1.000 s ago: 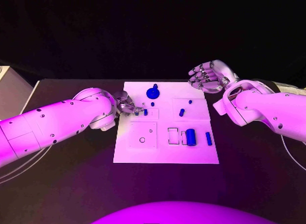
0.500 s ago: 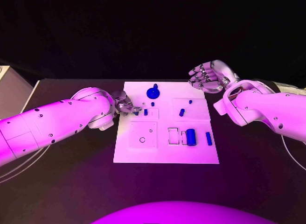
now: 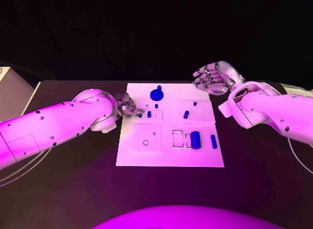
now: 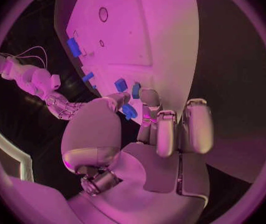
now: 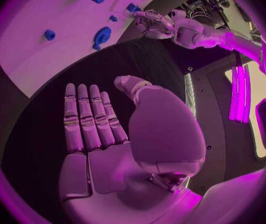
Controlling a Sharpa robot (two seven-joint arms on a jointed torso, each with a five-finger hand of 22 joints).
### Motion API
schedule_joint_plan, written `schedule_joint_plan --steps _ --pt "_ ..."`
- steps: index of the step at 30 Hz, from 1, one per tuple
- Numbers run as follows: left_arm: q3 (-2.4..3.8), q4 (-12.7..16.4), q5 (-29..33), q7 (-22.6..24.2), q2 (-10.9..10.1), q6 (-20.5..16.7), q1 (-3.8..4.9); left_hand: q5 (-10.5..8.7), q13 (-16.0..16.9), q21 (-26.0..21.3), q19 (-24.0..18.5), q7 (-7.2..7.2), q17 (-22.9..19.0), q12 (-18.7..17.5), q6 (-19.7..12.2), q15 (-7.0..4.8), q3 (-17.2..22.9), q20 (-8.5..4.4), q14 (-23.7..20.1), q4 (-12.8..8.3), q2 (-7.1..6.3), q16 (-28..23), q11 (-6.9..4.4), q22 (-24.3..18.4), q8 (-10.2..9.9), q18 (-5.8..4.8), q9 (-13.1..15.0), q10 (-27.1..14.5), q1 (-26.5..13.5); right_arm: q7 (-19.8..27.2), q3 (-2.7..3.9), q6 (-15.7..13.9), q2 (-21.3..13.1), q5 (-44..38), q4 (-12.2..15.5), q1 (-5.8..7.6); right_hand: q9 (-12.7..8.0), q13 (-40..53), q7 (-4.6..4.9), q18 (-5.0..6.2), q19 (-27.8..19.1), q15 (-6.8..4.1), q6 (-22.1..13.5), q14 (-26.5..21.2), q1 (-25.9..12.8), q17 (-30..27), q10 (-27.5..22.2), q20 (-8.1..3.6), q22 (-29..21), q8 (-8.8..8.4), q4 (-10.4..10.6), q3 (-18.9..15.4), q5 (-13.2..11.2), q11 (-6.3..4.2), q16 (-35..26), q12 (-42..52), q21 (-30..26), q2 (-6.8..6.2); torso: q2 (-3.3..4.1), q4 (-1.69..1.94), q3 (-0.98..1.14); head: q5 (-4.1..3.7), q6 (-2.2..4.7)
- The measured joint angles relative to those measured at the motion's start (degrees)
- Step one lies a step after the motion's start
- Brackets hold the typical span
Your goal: Assemble the parts on the task board
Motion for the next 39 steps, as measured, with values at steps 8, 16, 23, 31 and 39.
schedule_joint_plan --steps 8,16,23,31,39 --pt "0.0 0.2 0.13 0.0 0.0 -0.13 -0.01 0.0 0.0 0.0 0.0 0.0 0.0 0.0 0.0 0.0 0.1 0.0 0.0 -0.1 0.0 0.0 0.0 0.0 0.0 0.0 -0.02 0.0 0.0 0.0 0.0 0.0 -0.02 0.0 0.0 0.0 0.0 0.0 0.0 0.0 0.0 0.0 0.0 0.0 0.0 0.0 0.0 0.0 0.0 0.0 0.0 0.0 0.0 0.0 0.0 0.0 0.0 0.0 0.0 -0.04 0.01 0.02 0.05" --pt "0.18 1.05 0.36 0.0 -0.07 -0.24 -0.18 0.0 -0.01 0.0 0.0 0.02 0.0 0.0 -0.02 0.0 0.18 0.0 0.0 -0.18 0.0 0.0 0.0 0.0 -0.04 0.0 0.02 0.0 0.0 -0.01 0.0 0.01 0.01 0.0 0.0 0.0 0.0 0.0 0.0 0.0 0.0 0.0 0.0 0.0 0.0 0.0 0.0 0.0 0.0 0.0 0.0 0.0 0.0 0.0 0.0 0.0 0.0 0.0 0.01 -0.05 0.01 0.03 0.13" --pt "0.73 1.24 0.31 -0.03 -0.31 -0.25 -0.16 0.0 -0.01 0.0 0.0 0.02 0.0 0.0 -0.02 0.0 0.17 0.0 0.0 -0.17 -0.23 0.0 0.0 0.0 -0.03 0.0 0.02 0.0 0.23 -0.01 0.0 0.02 0.02 0.0 0.0 0.0 0.01 0.0 0.0 0.0 0.0 0.0 0.0 0.0 0.0 0.01 0.0 0.0 0.0 0.0 0.0 0.0 0.0 0.0 0.0 0.0 0.0 0.0 0.01 -0.02 -0.01 0.01 0.23" --pt "0.94 1.14 0.18 -0.25 -0.51 -0.25 -0.17 0.0 -0.01 0.0 0.0 0.02 0.0 0.0 -0.02 0.0 0.16 0.0 0.0 -0.17 -0.23 -0.23 0.0 0.0 -0.03 -0.01 0.01 0.0 0.23 -0.01 0.0 0.03 0.01 0.0 0.0 0.0 0.01 0.0 0.0 0.0 0.0 0.0 0.0 0.0 0.0 0.01 0.0 0.0 0.0 0.0 0.0 0.0 0.0 0.0 0.0 0.0 0.0 0.0 0.01 -0.02 -0.02 0.05 0.28" --pt "2.66 1.86 0.47 0.22 -1.15 -0.36 -0.24 0.0 -2.69 -2.23 -0.85 0.45 0.0 -1.65 -0.71 0.02 0.33 0.32 0.02 0.0 -0.94 -1.5 0.18 -0.58 -0.04 -0.01 0.03 -1.94 0.93 -0.01 0.0 0.04 -0.03 0.0 0.01 0.0 0.01 0.0 0.0 0.0 0.0 0.0 0.0 0.0 0.0 0.01 0.0 0.0 0.0 0.0 0.0 0.0 0.0 0.0 0.0 0.0 0.0 0.0 0.01 -0.07 -0.03 0.03 0.46"
